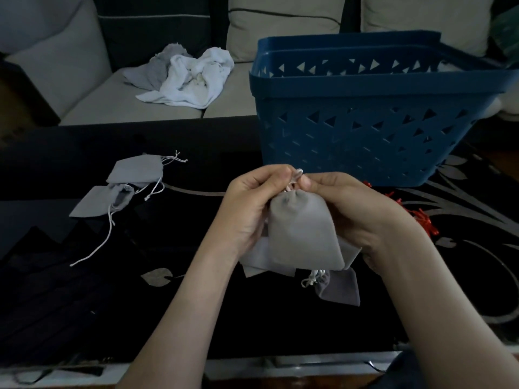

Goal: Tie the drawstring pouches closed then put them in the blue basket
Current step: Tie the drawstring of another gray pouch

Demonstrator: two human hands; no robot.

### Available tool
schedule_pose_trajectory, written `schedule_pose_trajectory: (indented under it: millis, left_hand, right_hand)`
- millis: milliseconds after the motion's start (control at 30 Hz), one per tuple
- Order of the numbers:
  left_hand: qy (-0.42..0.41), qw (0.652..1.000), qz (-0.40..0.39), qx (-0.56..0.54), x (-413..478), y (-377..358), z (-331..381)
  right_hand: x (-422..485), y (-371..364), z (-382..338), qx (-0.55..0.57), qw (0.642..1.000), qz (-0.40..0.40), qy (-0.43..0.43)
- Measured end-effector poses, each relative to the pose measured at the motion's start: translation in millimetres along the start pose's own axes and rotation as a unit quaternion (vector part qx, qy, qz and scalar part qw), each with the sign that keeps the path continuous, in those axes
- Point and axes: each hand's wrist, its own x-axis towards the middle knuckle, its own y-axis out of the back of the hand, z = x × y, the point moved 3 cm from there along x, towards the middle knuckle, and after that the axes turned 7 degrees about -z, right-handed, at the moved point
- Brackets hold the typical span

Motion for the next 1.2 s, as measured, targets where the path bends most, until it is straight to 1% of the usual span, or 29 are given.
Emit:
schedule_pose_trajectory:
  millis: [133, 200, 267, 400, 533, 700, 767, 867, 933, 967, 1033, 1100, 1200]
  left_hand:
    - [0.008, 0.998, -0.062, 0.007, -1, 2, 0]
    - [0.018, 0.994, -0.104, 0.023, -1, 4, 0]
    - [0.028, 0.991, -0.121, 0.051, 0, 5, 1]
    - [0.041, 0.982, -0.110, 0.151, 3, 9, 4]
    - [0.034, 0.965, -0.095, 0.243, 4, 13, 6]
    - [0.033, 0.961, -0.045, 0.271, 4, 15, 4]
    - [0.057, 0.960, -0.033, 0.273, 3, 18, 1]
    - [0.102, 0.952, -0.027, 0.289, 3, 23, 0]
    - [0.119, 0.949, -0.017, 0.292, 2, 26, -1]
    - [0.123, 0.949, -0.015, 0.288, 2, 27, -1]
    - [0.127, 0.952, -0.015, 0.277, 1, 28, -2]
    - [0.125, 0.955, -0.021, 0.269, 1, 27, -3]
    - [0.113, 0.950, -0.014, 0.290, 3, 25, -3]
  right_hand:
    - [-4, 1, -2, -0.015, 1.000, -0.012, -0.021]
    - [-7, 3, -2, -0.008, 0.999, -0.008, -0.037]
    - [-8, 6, -2, -0.017, 0.999, -0.005, -0.049]
    - [-7, 14, 0, -0.065, 0.996, 0.015, -0.063]
    - [-1, 18, 3, -0.138, 0.988, 0.040, -0.049]
    - [1, 19, 1, -0.257, 0.964, 0.064, -0.021]
    - [1, 19, 0, -0.321, 0.943, 0.088, -0.005]
    - [6, 17, 4, -0.427, 0.893, 0.139, 0.032]
    - [9, 16, 6, -0.469, 0.863, 0.174, 0.065]
    - [9, 15, 7, -0.480, 0.854, 0.184, 0.076]
    - [10, 14, 8, -0.480, 0.852, 0.193, 0.082]
    - [10, 16, 9, -0.461, 0.864, 0.192, 0.071]
    - [10, 18, 8, -0.438, 0.874, 0.201, 0.065]
